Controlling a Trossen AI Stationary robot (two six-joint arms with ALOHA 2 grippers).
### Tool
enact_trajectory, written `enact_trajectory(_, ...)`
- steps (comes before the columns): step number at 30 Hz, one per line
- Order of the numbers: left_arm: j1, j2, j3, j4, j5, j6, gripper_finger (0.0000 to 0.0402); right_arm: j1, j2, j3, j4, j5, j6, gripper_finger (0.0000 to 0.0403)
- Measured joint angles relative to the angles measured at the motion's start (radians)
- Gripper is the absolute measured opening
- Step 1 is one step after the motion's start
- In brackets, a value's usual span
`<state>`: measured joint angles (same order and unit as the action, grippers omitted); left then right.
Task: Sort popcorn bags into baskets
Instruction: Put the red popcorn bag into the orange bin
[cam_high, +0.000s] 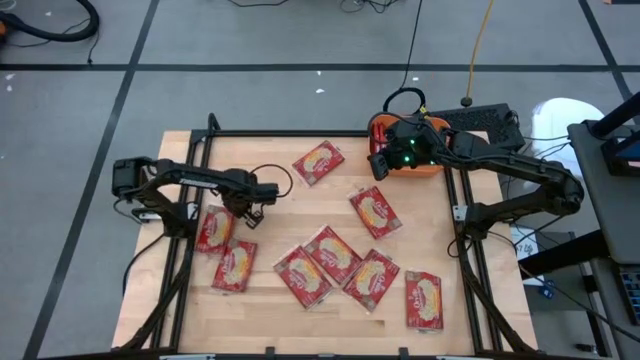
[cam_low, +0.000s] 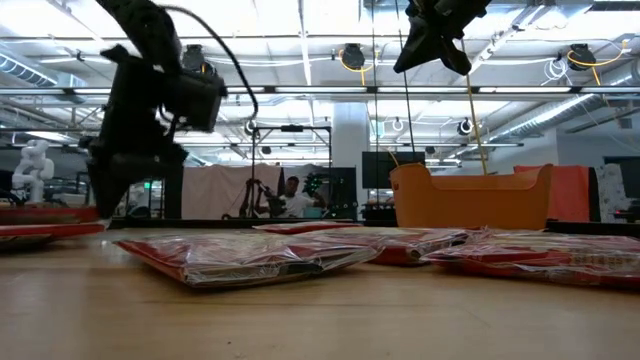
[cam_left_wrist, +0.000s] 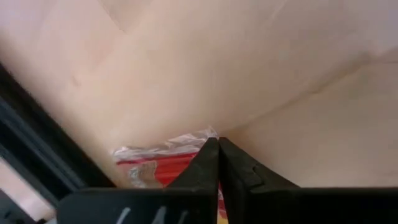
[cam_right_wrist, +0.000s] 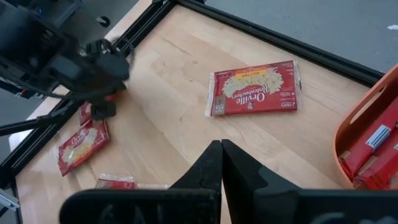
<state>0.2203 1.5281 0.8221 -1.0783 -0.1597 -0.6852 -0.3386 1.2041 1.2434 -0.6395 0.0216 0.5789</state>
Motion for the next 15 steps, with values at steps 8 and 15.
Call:
enact_trajectory(8, 0.002, -0.135, 0.143, -0.031, -0.067, 0.171, 0.0002, 0.0, 0.0, 0.0, 0.003, 0.002, -0.015, 0.0)
enact_trajectory(15, 0.002, -0.223, 0.358, -0.02, -0.137, 0.421, 0.0001, 0.0, 0.0, 0.0, 0.017, 0.003, -0.018, 0.0)
